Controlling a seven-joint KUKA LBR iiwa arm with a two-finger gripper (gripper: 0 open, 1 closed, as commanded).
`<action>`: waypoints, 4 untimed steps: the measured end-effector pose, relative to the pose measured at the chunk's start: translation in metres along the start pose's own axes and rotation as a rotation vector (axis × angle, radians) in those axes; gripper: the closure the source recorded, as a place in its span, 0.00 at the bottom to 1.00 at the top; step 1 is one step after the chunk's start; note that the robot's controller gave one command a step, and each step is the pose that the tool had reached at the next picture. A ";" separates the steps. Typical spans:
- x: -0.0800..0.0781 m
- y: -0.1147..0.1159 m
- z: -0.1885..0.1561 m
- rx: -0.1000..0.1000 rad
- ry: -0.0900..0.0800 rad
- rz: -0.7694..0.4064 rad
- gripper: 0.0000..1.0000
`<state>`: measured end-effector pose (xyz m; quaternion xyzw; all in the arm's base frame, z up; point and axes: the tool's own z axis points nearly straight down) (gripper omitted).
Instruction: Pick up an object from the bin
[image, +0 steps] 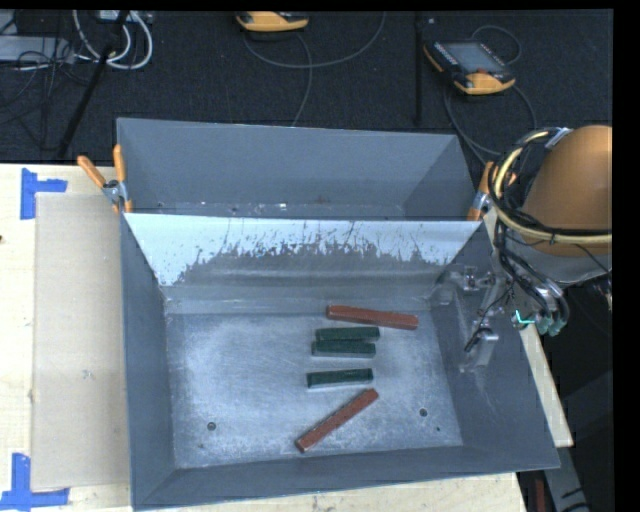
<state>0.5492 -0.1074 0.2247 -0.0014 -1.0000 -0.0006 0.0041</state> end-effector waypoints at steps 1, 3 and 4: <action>0.003 0.040 0.158 0.000 -0.005 -0.052 0.00; 0.013 0.010 0.112 0.004 -0.010 -0.341 0.00; -0.003 0.101 0.149 -0.002 -0.007 -0.361 0.00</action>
Offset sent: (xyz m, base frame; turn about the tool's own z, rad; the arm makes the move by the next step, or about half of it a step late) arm -0.0034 0.0396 -0.1547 -0.0503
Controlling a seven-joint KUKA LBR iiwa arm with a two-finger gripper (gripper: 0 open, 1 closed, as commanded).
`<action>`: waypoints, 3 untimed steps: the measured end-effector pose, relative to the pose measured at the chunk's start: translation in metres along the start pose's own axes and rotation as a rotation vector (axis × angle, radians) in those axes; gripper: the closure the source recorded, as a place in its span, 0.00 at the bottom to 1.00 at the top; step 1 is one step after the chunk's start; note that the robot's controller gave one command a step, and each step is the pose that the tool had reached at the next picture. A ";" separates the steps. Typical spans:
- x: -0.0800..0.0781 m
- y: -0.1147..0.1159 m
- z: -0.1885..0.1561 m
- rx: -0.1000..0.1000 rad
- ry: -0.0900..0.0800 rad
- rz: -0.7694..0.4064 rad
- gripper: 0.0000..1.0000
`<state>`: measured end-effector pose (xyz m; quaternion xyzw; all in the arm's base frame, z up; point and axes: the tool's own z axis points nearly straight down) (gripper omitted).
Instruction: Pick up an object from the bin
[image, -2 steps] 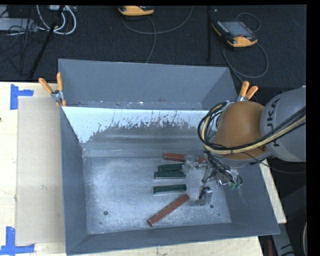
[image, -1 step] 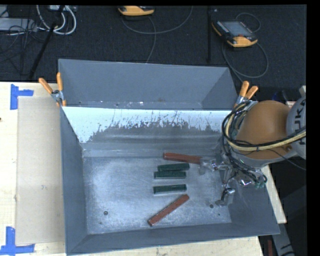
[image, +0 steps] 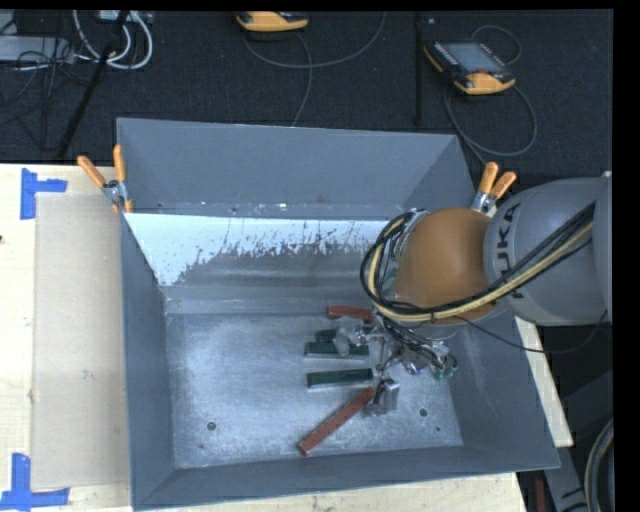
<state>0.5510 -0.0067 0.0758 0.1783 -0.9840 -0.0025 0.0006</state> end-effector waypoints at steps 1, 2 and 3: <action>0.000 -0.005 -0.004 0.006 -0.007 0.004 1.00; 0.012 0.026 -0.149 0.007 -0.008 0.028 1.00; 0.013 0.026 -0.144 0.005 -0.001 0.028 0.00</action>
Offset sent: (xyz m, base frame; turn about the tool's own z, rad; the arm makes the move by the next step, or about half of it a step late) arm 0.0000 0.0000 0.0000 0.0000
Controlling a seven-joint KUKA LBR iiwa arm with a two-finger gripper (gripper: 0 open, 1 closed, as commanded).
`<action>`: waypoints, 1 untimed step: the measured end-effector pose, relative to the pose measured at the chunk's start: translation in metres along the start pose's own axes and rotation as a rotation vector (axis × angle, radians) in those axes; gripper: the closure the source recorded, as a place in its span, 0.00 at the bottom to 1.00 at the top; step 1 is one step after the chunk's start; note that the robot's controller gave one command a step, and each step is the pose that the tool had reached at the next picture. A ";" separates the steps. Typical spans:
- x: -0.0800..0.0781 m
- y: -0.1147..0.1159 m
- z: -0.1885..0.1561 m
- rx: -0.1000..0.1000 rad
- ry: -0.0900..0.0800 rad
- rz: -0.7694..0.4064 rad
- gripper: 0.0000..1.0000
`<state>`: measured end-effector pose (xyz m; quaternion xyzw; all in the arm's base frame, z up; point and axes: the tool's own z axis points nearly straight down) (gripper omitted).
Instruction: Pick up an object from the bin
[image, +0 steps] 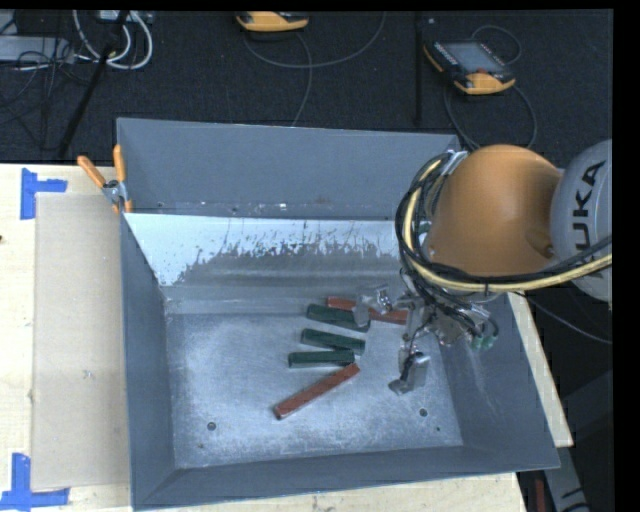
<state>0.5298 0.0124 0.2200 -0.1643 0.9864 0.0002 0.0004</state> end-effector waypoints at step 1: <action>-0.014 0.046 0.147 -0.003 0.005 -0.102 0.00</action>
Offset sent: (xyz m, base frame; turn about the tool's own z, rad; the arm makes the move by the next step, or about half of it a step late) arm -0.0001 0.0467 -0.1433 -0.0966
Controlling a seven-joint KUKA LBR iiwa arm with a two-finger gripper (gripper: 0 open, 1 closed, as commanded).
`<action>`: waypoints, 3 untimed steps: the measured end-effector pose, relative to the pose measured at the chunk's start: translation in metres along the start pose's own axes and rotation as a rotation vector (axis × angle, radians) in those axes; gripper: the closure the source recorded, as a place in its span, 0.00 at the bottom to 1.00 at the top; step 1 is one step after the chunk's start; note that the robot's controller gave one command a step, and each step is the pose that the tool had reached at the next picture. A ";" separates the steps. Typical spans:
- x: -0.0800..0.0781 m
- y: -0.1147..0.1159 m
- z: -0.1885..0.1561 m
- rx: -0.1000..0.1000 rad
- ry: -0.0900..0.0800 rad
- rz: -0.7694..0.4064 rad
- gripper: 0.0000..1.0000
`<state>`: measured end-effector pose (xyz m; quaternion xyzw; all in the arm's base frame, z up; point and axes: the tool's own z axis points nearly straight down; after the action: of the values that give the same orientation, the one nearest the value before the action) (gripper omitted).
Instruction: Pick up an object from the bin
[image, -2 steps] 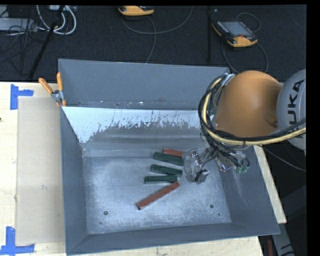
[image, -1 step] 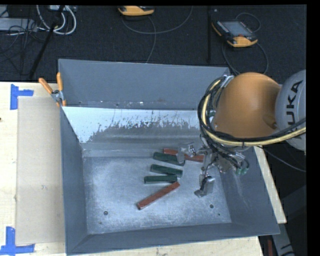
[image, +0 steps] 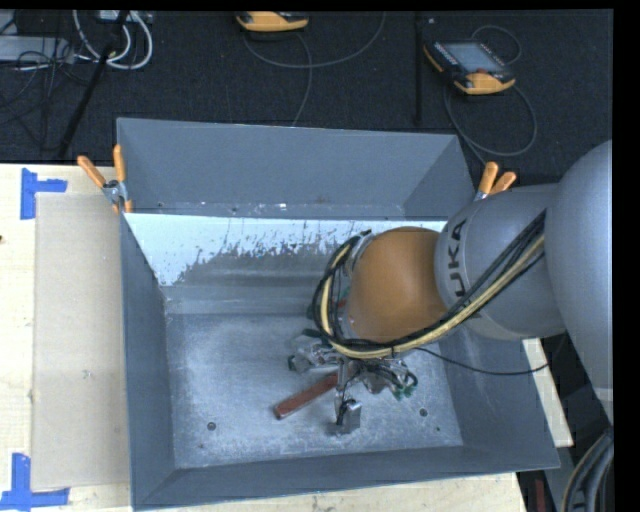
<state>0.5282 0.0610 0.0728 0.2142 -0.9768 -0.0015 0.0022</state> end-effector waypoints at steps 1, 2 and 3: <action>-0.001 -0.001 -0.004 0.003 -0.005 0.000 1.00; -0.001 -0.002 -0.004 0.003 -0.005 -0.001 0.00; -0.001 -0.001 -0.004 0.004 -0.005 -0.002 1.00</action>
Offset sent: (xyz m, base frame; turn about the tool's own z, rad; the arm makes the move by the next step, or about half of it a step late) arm 0.0000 0.0000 0.0000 0.0000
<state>0.5300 0.0601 0.0769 0.2151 -0.9766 -0.0002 -0.0005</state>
